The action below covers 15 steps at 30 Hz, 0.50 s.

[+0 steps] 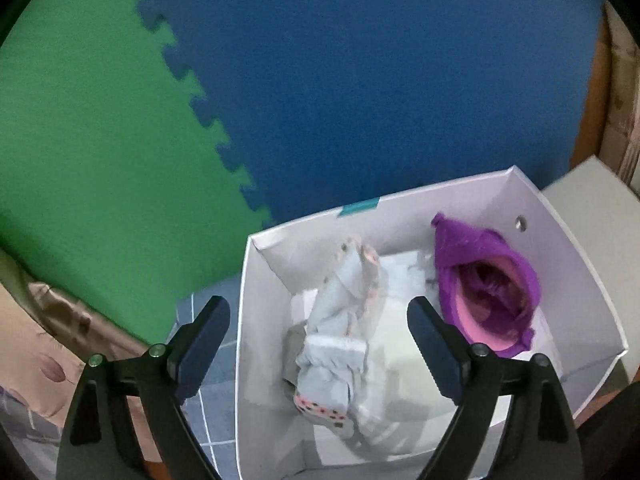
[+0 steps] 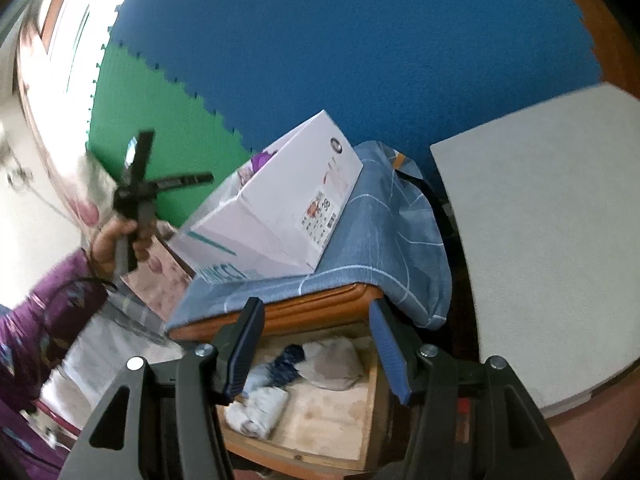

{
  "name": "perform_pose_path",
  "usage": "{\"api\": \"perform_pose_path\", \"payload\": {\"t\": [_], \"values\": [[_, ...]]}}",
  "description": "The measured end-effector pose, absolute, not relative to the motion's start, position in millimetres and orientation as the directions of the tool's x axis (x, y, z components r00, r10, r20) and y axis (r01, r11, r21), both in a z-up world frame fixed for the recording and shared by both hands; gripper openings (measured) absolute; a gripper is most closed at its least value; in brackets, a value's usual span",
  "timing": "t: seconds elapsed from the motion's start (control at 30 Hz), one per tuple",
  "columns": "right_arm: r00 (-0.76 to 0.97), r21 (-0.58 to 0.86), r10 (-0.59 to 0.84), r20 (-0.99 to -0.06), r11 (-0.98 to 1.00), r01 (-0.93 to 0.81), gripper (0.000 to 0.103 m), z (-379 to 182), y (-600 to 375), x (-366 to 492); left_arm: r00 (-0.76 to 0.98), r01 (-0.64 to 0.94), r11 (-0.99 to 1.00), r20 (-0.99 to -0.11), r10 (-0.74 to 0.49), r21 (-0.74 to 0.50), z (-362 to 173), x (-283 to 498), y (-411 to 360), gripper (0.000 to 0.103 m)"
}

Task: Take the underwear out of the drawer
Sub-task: 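Withdraw the left gripper from the shoe box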

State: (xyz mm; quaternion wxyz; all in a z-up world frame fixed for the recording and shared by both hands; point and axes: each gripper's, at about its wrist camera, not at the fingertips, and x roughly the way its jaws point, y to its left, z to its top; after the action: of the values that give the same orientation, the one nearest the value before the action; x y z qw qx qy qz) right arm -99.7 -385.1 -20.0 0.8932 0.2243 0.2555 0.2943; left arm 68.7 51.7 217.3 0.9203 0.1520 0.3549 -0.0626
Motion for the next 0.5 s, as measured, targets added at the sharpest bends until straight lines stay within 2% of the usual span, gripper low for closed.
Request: {"api": "perform_pose_path", "payload": {"t": [0.1,0.2,0.3,0.5], "values": [[0.696,0.473,0.615,-0.371,0.77,-0.428,0.056,-16.9,-369.2,-102.6,0.791,0.193,0.965,-0.61,-0.046,0.178,230.4,43.7,64.1,0.089],[0.693,0.406,0.594,-0.41,0.799,-0.445,0.056,-15.7,-354.5,-104.6,0.832,0.172,0.982,-0.546,-0.101,0.08,240.5,9.0,83.9,0.095],[0.688,0.359,0.579,-0.438,0.814,-0.456,0.056,-15.8,-343.4,-104.9,0.855,0.183,0.983,-0.497,-0.149,0.019,240.7,-25.9,103.3,0.096],[0.681,0.276,0.548,-0.485,0.835,-0.476,0.056,-16.3,-324.8,-105.9,0.844,0.159,0.987,-0.516,-0.146,-0.019,207.2,-92.3,141.4,0.1]]}}
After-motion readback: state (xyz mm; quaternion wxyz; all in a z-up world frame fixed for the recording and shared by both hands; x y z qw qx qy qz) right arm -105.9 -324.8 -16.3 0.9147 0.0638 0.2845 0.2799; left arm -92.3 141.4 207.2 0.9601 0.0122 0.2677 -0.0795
